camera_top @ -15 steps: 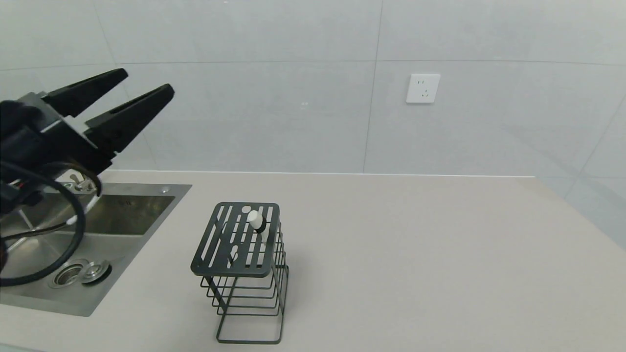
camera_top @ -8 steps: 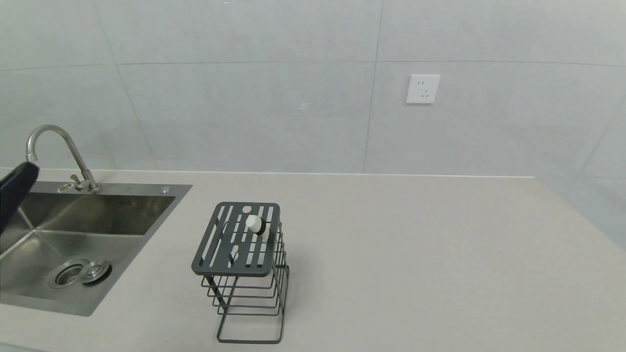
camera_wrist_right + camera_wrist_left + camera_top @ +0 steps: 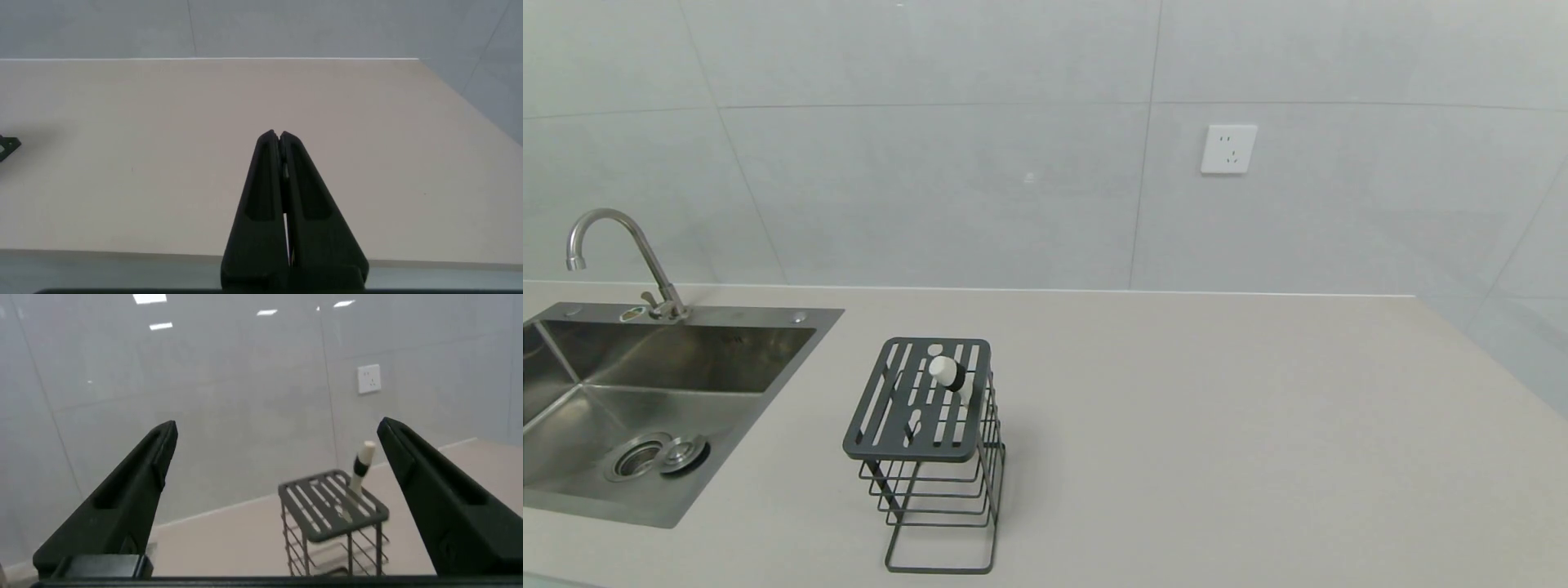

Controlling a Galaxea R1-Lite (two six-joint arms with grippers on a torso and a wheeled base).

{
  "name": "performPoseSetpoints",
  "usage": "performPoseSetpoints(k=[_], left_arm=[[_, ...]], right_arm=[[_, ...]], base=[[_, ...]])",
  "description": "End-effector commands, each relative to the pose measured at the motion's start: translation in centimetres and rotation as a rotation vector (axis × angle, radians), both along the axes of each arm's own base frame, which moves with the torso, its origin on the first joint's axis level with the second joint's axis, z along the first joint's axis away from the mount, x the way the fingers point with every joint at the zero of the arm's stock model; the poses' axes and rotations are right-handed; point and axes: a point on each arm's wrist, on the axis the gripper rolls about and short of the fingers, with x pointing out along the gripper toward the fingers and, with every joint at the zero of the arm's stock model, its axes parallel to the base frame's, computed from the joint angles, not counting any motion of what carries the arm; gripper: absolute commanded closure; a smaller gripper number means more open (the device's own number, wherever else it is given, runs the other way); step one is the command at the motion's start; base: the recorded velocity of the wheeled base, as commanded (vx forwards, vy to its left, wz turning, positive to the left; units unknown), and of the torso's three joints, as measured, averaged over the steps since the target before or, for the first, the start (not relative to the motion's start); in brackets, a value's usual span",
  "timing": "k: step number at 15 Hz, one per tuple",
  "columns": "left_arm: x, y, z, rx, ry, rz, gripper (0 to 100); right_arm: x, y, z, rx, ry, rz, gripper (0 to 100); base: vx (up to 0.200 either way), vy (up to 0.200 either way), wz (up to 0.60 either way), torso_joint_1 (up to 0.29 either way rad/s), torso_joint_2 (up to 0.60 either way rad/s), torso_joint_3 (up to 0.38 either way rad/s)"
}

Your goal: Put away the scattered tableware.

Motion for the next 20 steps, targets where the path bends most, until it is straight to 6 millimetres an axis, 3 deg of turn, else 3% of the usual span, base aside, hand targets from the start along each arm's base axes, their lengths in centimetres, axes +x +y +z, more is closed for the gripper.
performPoseSetpoints(k=[1,4,6,7,8,11,12,20], left_arm=[[-2.4,-0.2,-2.5,0.020,-0.026,-0.003,0],[-1.1,0.2,-5.4,-0.043,0.278,0.142,0],[-0.8,0.5,-8.5,-0.054,0.583,0.253,0],[-0.8,0.5,-8.5,-0.054,0.583,0.253,0],[-0.8,0.8,-8.9,-0.052,0.610,0.396,0],[-0.8,0.8,-8.8,-0.058,0.602,0.383,0],[-1.1,0.9,-8.9,-0.046,0.562,0.300,0],[-1.5,0.9,-9.0,-0.069,0.515,0.315,0]], right_arm=[[0.0,0.0,0.0,0.000,0.002,0.000,100],[0.0,0.0,0.0,0.002,0.002,0.000,100],[0.0,0.0,0.0,0.002,0.002,0.000,100],[0.0,0.0,0.0,0.002,0.002,0.000,100],[0.0,0.0,0.0,0.002,0.002,0.000,100],[0.0,0.0,0.0,0.002,0.002,0.000,100],[0.0,0.0,0.0,0.002,0.002,0.000,100],[0.0,0.0,0.0,0.002,0.003,0.000,100]], base=[[0.000,0.000,0.00,0.000,0.00,0.000],[0.000,0.000,0.00,0.000,0.00,0.000],[0.000,0.000,0.00,0.000,0.00,0.000],[0.000,0.000,0.00,0.000,0.00,0.000],[0.000,0.000,0.00,0.000,0.00,0.000],[0.000,0.000,0.00,0.000,0.00,0.000],[0.000,0.000,0.00,0.000,0.00,0.000],[0.000,0.000,0.00,0.000,0.00,0.000]])
